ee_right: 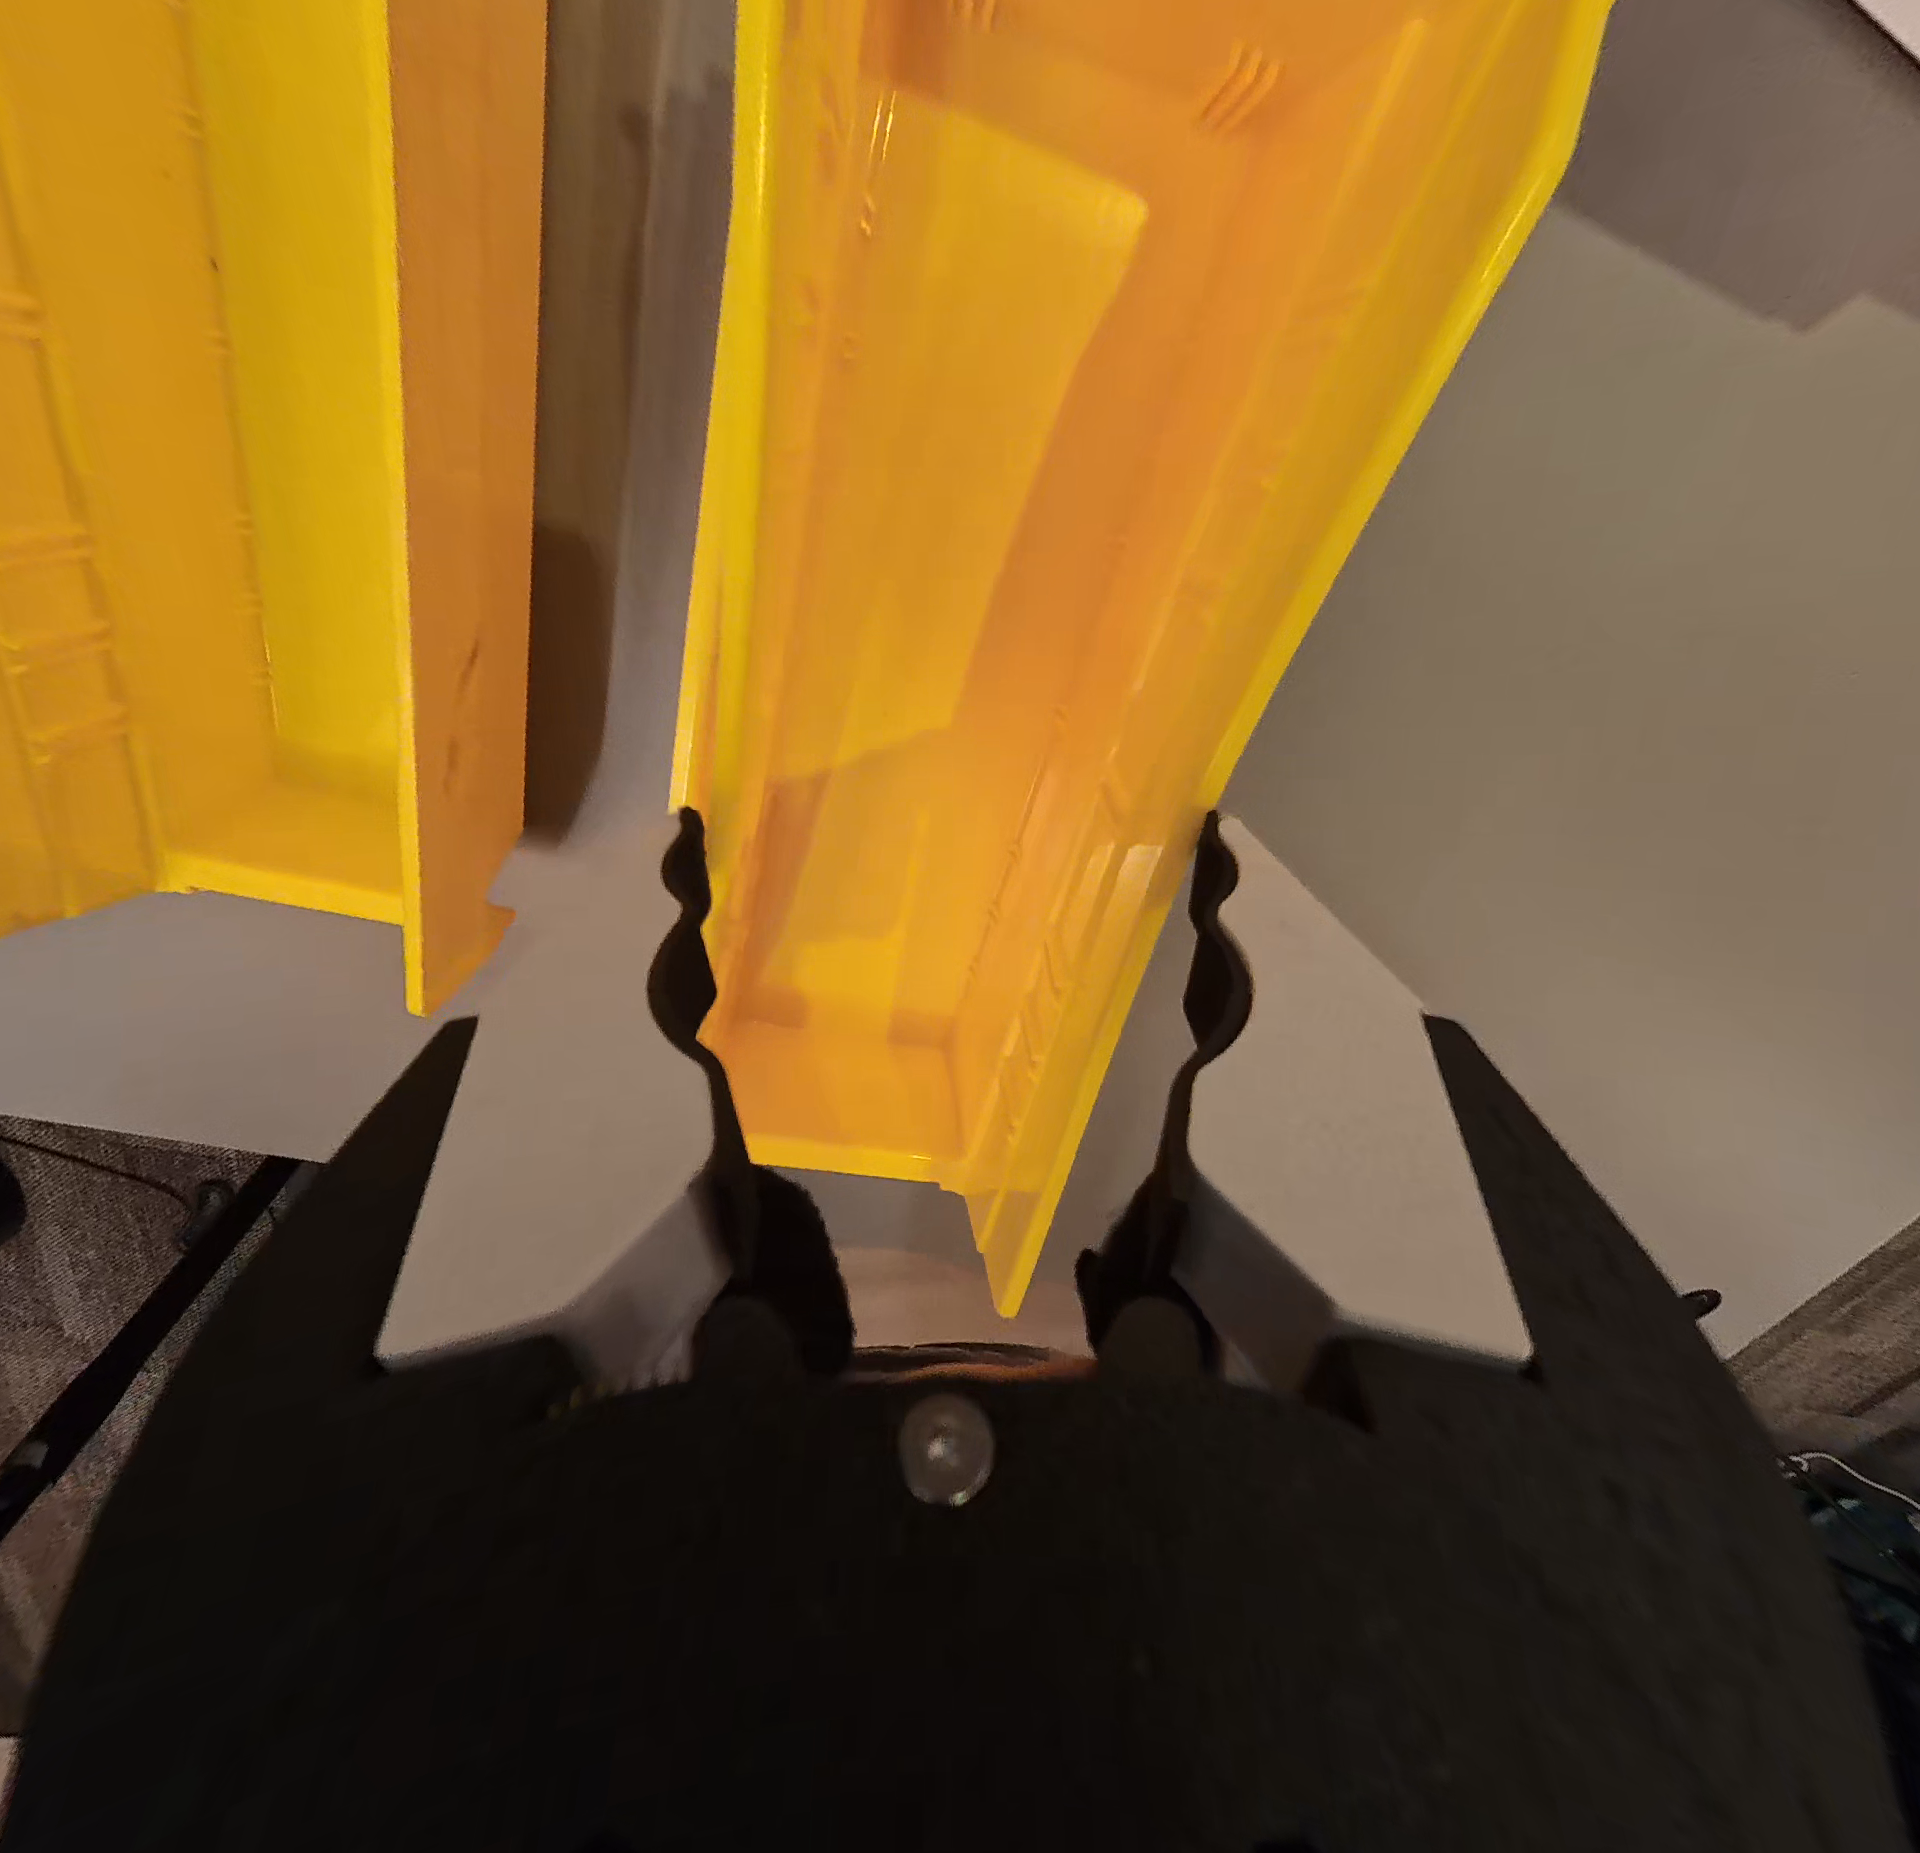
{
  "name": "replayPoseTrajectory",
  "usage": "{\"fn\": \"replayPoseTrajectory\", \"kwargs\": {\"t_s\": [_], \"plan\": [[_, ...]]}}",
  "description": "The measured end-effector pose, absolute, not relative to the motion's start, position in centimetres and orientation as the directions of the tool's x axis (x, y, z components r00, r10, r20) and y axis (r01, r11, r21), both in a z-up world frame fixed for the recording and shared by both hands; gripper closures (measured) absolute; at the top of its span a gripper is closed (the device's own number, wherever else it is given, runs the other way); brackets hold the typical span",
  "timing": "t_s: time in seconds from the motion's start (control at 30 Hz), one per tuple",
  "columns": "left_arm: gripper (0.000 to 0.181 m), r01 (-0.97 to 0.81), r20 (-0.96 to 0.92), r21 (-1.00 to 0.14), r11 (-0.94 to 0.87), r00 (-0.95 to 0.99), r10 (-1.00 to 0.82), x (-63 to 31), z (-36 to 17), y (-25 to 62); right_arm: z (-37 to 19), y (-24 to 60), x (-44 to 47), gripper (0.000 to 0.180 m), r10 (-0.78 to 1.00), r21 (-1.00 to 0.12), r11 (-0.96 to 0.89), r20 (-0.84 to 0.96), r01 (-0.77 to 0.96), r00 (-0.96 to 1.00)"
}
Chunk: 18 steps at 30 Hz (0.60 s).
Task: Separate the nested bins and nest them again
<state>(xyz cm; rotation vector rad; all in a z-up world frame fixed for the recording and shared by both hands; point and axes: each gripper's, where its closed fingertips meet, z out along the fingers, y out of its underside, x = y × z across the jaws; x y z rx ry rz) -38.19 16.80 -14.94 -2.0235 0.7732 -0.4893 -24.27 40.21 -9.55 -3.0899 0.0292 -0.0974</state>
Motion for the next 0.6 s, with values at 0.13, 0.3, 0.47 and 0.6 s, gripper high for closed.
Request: {"fn": "replayPoseTrajectory", "kwargs": {"t_s": [0.13, 0.3, 0.47, 0.6], "plan": [[0.097, -0.338, 0.050, -0.844, -0.416, 0.724, -0.688, -38.1, -15.1, 16.7, -9.4, 39.7, -23.5, 0.090, -0.039, -0.044, -0.998, 0.055, -0.037, 0.998], [0.097, -0.346, 0.050, -0.839, -0.420, 0.720, -0.692, -37.9, -15.3, 16.5, -8.9, 38.8, -21.6, 0.092, -0.066, -0.037, -0.997, 0.064, -0.063, 0.996], [0.097, -0.353, 0.044, -0.835, -0.421, 0.720, -0.692, -37.9, -15.4, 16.4, -8.0, 38.3, -19.6, 0.092, -0.099, -0.053, -0.994, 0.077, -0.096, 0.992], [0.097, -0.356, 0.047, -0.832, -0.426, 0.719, -0.693, -37.8, -15.5, 16.4, -6.1, 38.6, -19.2, 0.092, -0.107, -0.090, -0.991, 0.052, -0.102, 0.993]]}}
